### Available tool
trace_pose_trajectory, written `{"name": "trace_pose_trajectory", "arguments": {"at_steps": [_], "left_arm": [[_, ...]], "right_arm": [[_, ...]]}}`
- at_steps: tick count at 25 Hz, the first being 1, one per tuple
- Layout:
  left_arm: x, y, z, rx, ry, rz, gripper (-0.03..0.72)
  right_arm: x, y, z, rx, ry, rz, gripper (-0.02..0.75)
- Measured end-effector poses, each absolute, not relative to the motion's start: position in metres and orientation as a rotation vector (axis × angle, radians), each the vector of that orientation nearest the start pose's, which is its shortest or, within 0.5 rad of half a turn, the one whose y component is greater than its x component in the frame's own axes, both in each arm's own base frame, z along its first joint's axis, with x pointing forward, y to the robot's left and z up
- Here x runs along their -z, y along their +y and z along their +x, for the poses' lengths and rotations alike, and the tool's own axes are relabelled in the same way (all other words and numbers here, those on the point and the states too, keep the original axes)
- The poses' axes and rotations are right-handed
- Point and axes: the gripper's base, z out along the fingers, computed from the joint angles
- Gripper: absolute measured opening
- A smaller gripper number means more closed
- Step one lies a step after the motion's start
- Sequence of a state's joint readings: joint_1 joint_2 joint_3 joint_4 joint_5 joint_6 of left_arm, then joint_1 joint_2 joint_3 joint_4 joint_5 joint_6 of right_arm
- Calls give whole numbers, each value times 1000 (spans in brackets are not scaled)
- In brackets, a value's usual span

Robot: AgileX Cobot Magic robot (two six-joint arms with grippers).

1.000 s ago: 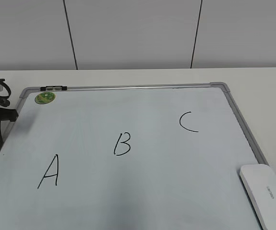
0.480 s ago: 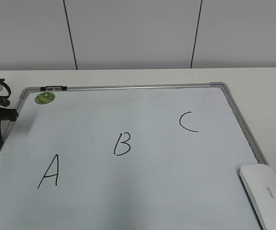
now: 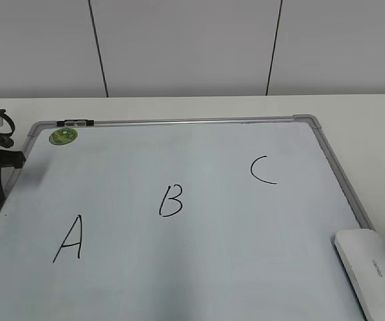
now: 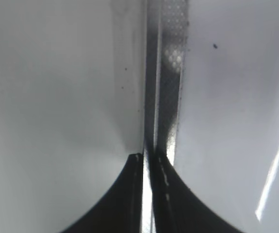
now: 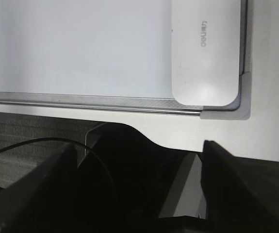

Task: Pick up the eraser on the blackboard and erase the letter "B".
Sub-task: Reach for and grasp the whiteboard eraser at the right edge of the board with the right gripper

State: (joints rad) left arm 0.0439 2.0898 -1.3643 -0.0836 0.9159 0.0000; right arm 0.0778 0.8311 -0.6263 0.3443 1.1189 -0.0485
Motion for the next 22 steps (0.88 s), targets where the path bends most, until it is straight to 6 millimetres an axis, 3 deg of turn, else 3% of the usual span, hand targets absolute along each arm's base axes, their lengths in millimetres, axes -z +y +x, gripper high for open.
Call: {"name": "trace_pose_trajectory", "arguments": {"at_steps": [9,22], "left_arm": [[-127,11,390,100,3113,-145,19],[-126,14,390,61,3116,-115,19]], "right_arm": [[-240,34,161,-375,2925,-44,589],[-211,32,192,-293,3013,-29,589]]}}
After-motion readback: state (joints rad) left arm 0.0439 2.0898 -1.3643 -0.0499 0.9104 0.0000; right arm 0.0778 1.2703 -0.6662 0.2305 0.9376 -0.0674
